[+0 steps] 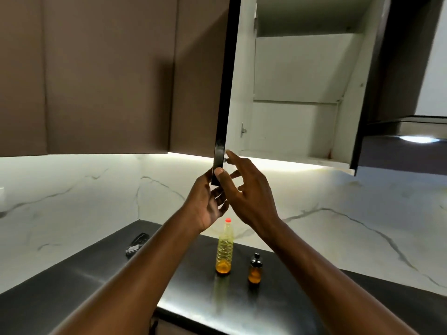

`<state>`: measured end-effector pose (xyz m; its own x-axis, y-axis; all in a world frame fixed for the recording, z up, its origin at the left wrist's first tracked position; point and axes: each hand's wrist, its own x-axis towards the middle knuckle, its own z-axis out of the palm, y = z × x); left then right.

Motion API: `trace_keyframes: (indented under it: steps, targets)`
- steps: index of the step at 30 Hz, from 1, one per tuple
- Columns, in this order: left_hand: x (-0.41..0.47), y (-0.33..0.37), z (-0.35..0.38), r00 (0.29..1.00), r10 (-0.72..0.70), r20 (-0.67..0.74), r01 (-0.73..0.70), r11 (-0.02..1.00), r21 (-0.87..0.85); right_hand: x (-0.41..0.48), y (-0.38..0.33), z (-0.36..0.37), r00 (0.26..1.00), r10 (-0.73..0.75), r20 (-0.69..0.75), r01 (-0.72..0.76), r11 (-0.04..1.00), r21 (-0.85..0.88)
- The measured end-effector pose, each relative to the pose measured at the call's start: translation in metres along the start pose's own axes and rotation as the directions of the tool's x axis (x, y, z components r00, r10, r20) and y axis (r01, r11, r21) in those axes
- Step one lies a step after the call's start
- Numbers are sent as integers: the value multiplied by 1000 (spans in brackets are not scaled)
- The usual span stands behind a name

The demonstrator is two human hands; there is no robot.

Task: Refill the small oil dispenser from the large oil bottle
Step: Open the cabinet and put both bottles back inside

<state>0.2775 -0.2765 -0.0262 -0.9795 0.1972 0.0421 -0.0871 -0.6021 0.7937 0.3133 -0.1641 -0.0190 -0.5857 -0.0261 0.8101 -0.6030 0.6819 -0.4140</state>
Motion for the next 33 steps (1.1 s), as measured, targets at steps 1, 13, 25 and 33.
trace_keyframes:
  steps: [1,13,25,33]
  targets:
    - [-4,4,-6,1000,5,-10,-5,1000,7,1,-4,6,1000,5,18,-5,1000,23]
    - [-23,27,-43,989,93,-118,-93,996,5,2,-24,42,992,12,128,-27,993,117]
    - [36,-62,-41,995,46,-90,-39,997,70,-17,106,-3,997,77,-16,-78,996,-52]
    - [126,-166,-40,982,179,-61,-122,847,518,-45,239,-6,969,218,119,-193,962,-193]
